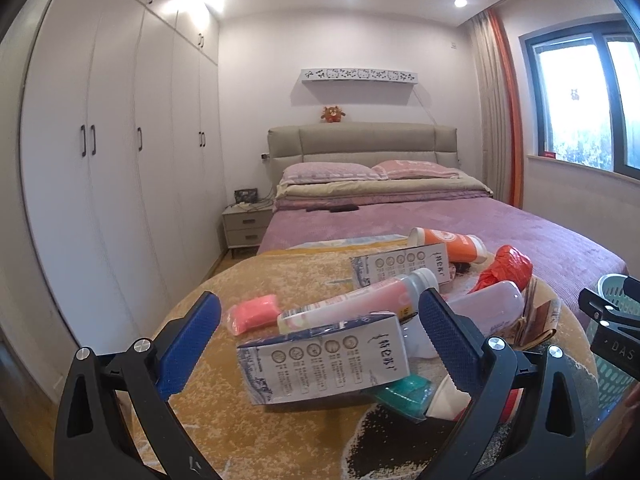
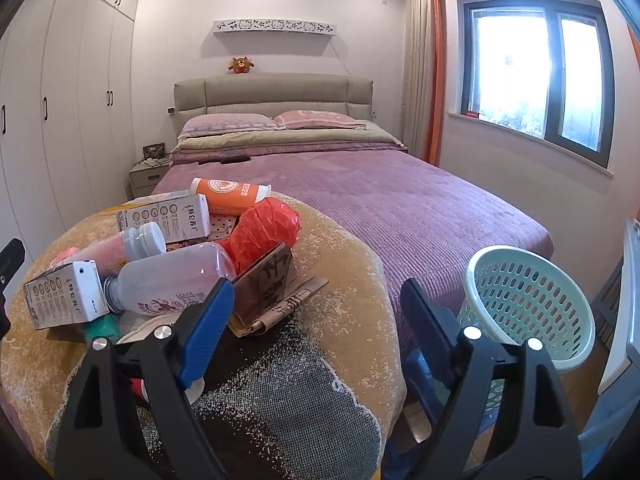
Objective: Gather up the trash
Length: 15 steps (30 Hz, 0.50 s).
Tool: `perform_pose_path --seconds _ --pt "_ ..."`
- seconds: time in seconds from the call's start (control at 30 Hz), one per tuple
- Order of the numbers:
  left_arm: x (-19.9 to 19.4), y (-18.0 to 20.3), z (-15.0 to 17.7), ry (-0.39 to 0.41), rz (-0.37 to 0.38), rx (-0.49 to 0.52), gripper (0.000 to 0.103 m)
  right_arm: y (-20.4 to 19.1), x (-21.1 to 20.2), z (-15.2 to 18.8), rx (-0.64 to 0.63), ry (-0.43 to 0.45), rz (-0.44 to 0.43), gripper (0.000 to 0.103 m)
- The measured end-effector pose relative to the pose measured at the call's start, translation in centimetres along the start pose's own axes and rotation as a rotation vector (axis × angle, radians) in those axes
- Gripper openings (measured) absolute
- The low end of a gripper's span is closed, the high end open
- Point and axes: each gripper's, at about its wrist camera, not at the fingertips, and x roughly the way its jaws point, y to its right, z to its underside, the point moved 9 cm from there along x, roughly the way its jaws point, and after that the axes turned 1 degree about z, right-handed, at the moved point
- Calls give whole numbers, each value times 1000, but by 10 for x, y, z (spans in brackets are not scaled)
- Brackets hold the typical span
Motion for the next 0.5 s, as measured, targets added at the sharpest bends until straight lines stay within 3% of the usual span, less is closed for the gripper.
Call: perform_pose_path --seconds 0.5 --pt "7 -11 7 -32 7 -19 96 -4 3 2 -4 -5 -8 81"
